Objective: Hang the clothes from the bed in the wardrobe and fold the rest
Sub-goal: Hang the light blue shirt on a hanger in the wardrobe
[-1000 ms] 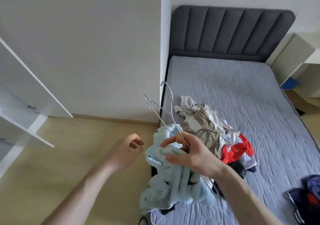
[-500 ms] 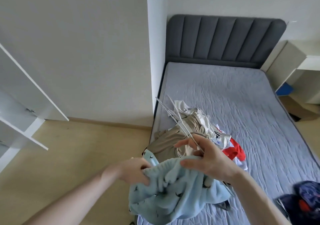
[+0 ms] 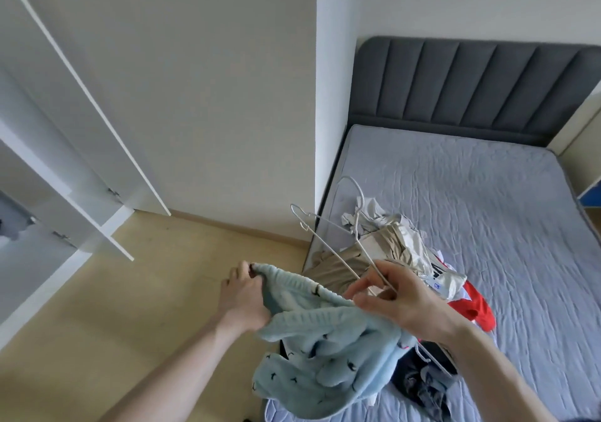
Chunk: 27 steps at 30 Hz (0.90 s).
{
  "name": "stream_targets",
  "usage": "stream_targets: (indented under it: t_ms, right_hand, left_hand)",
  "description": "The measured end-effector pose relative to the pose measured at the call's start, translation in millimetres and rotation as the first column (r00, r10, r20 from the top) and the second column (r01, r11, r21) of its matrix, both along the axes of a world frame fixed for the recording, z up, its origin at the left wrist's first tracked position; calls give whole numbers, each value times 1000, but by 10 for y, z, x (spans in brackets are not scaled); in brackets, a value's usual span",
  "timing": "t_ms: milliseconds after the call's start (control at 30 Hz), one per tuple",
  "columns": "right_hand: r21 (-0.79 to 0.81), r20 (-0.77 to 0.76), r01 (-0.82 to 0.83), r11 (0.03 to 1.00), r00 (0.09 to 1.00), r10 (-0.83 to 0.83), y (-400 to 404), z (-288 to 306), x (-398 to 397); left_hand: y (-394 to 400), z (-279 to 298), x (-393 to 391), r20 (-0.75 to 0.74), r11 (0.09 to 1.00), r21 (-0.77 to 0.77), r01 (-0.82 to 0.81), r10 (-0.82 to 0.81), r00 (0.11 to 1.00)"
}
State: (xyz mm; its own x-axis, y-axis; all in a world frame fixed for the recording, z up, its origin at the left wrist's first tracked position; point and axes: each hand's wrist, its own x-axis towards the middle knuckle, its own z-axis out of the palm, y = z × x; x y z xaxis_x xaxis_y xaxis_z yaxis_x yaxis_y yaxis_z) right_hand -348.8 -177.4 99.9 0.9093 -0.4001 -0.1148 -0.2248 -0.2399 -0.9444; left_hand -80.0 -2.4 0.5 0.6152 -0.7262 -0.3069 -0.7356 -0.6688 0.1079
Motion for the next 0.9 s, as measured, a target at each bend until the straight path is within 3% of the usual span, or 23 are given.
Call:
stream_targets:
  t_ms: [100,167,233,300,467,600,733,900]
  right_hand:
    - [-13,-23,16,1000,1000,-16,-43,37,19]
    - [-15,-5,58,998,998,-58,-80,38,-6]
    - [-61,-2,85,995,996,-85,-148,34,-47]
    - [-169,-48,72,983,996,-81,-228,43,-81]
    - [-296,-221,-13,955,974,-56,-311,144,-136]
    - [-294,-211,-13,956,976,-52,-305,274,-192]
    - [-293,-159,-20,956,987,-28,-236,391,-216]
    - [-268,18,80,960,997,-78,-183,571,-249]
  left_hand:
    - [50,21,80,57,992,-85,-98,103,993]
    - [75,114,168,-156,968,-144,-204,181,971]
    - [91,237,239,-441,926,-195,-324,212,872]
    - [122,422,271,-521,887,-284,-365,177,835]
    - [59,805,265,-363,845,-495,-204,12,932]
    - [47,926,279,-214,915,-399,-67,-22,977]
    - [70,972,341,-209,932,-358,-52,-25,978]
    - [92,1097,419,-213,925,-374,-66,-16,977]
